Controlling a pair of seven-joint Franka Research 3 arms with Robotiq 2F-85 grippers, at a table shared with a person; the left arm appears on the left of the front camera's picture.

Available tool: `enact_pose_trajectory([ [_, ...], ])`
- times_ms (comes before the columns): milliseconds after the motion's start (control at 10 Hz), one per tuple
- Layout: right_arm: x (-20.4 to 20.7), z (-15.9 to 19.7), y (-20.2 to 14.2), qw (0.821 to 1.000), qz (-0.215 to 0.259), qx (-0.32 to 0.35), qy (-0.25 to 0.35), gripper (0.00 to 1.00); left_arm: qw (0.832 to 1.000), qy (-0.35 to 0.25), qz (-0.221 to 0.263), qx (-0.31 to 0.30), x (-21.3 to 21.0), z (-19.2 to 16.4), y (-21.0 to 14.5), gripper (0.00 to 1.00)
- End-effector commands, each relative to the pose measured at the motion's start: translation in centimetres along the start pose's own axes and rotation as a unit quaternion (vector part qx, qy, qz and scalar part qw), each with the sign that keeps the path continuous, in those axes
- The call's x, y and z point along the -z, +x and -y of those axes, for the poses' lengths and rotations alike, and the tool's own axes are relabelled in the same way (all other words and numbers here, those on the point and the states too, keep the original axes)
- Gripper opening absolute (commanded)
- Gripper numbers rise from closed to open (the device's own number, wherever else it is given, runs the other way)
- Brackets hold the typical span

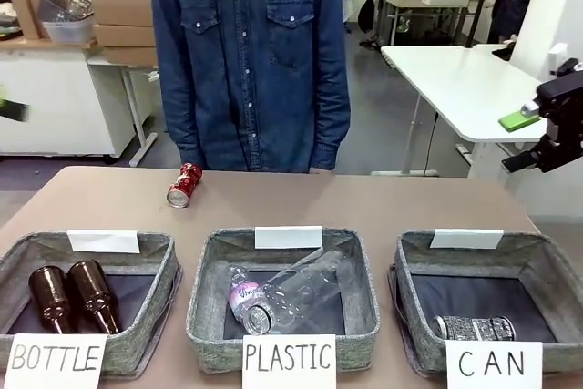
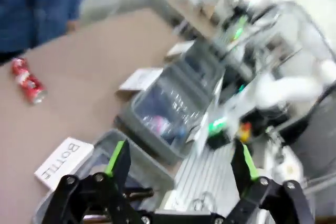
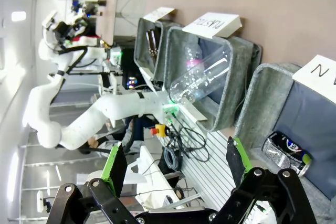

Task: Sort the can waste into the basket.
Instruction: Pick up the can waste from the table and place it in the right Fabric basket.

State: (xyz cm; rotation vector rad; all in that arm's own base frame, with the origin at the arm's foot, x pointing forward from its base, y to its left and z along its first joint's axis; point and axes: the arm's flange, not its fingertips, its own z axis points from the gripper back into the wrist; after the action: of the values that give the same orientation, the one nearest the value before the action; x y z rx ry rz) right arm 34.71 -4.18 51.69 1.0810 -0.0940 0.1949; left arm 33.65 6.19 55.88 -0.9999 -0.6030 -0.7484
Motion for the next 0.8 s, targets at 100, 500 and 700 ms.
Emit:
enact_pose_trajectory([
  [100, -0.2, 0.1, 0.0, 1.0, -0.001, -0.012, 0.001, 1.0, 0.93, 0.196, -0.283, 0.127, 10.0, -1.4, -1.0, 1.0],
  [500, -0.2, 0.1, 0.0, 1.0, -0.001, -0.012, 0.001, 1.0, 0.984, 0.074, -0.152, 0.057, 8.6, 0.1, 0.7, 1.0],
  [700, -0.2, 0.1, 0.0, 1.0, -0.001, -0.012, 0.001, 1.0, 0.973, 0.161, -0.158, -0.048, 11.3, -0.2, 1.7, 1.0],
])
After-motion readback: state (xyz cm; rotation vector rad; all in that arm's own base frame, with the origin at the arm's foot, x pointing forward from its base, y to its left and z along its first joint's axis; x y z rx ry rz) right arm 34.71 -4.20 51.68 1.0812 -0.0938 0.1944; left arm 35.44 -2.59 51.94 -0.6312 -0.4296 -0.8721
